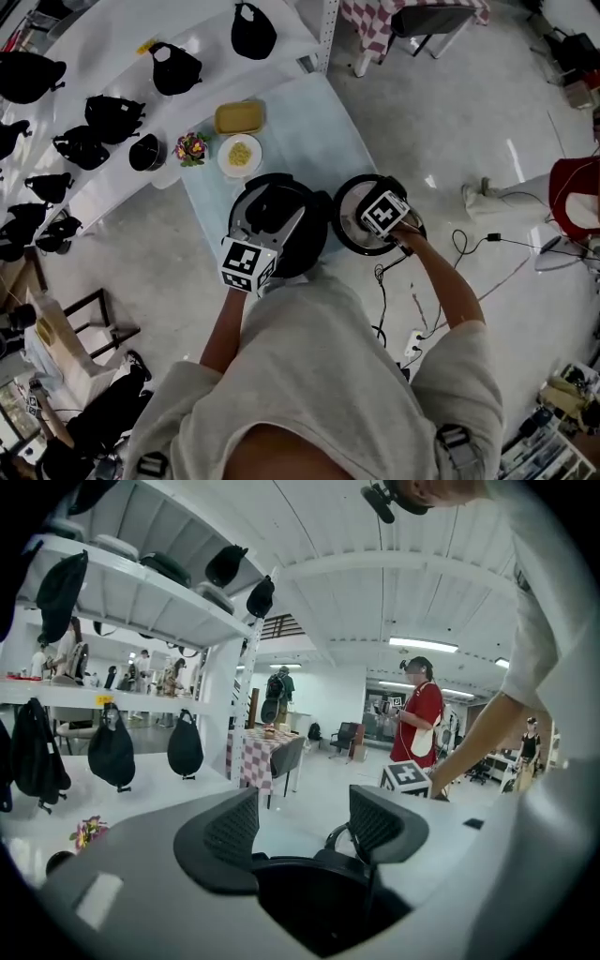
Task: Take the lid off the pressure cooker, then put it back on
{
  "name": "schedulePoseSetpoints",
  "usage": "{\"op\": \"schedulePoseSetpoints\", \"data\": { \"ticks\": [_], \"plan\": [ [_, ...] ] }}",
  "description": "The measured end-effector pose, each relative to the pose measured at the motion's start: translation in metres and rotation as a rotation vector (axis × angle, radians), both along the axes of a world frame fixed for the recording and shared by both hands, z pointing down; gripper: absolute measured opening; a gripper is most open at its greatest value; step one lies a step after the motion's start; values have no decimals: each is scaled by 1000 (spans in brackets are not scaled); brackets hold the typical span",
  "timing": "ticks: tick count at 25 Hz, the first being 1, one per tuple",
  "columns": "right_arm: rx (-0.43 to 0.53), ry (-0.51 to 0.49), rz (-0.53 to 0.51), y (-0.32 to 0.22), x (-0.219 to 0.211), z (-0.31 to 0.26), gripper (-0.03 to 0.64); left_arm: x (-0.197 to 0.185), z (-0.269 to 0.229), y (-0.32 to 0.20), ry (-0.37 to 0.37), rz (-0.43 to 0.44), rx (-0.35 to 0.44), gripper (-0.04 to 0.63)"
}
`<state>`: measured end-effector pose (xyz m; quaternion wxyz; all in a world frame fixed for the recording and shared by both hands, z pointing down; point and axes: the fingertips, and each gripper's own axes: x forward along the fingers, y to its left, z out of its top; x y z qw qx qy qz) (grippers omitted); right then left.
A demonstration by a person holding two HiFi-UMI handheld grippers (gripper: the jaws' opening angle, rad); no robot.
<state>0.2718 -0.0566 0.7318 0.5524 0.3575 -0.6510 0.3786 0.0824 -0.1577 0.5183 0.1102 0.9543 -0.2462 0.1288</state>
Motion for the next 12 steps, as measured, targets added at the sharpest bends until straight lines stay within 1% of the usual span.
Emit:
{"op": "schedulePoseSetpoints", "data": {
  "ticks": [5,12],
  "plan": [
    [6,-24,-57,-23,-17,35,272,-11,1,-3,-19,-40,0,302],
    [8,1,-90,-45,-22,67,272,-26,-3,-9,-30,-94,12,302]
  ]
}}
